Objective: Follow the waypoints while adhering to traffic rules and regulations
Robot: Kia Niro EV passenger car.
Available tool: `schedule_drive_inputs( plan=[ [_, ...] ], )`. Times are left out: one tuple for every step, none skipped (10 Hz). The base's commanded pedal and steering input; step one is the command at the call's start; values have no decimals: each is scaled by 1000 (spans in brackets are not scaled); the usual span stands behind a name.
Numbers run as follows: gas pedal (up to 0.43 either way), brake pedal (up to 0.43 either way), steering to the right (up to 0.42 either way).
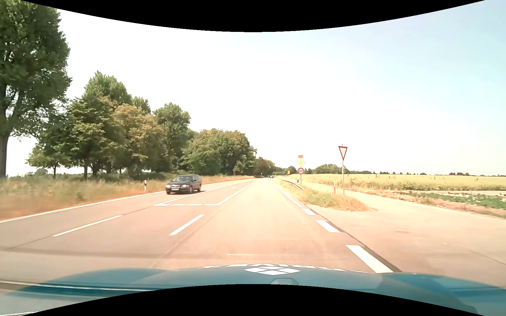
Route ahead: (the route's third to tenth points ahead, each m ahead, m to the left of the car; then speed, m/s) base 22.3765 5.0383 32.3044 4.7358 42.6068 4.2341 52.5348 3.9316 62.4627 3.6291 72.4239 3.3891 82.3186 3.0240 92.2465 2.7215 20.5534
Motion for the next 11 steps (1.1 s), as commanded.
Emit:
schedule_drive_inputs(
  plan=[
    [130,0,0],
    [130,0,-1],
    [130,0,0],
    [130,0,0],
    [130,0,0],
    [130,0,0],
    [130,0,1],
    [138,0,1],
    [138,0,1],
    [138,0,1],
    [138,0,1]
  ],
)
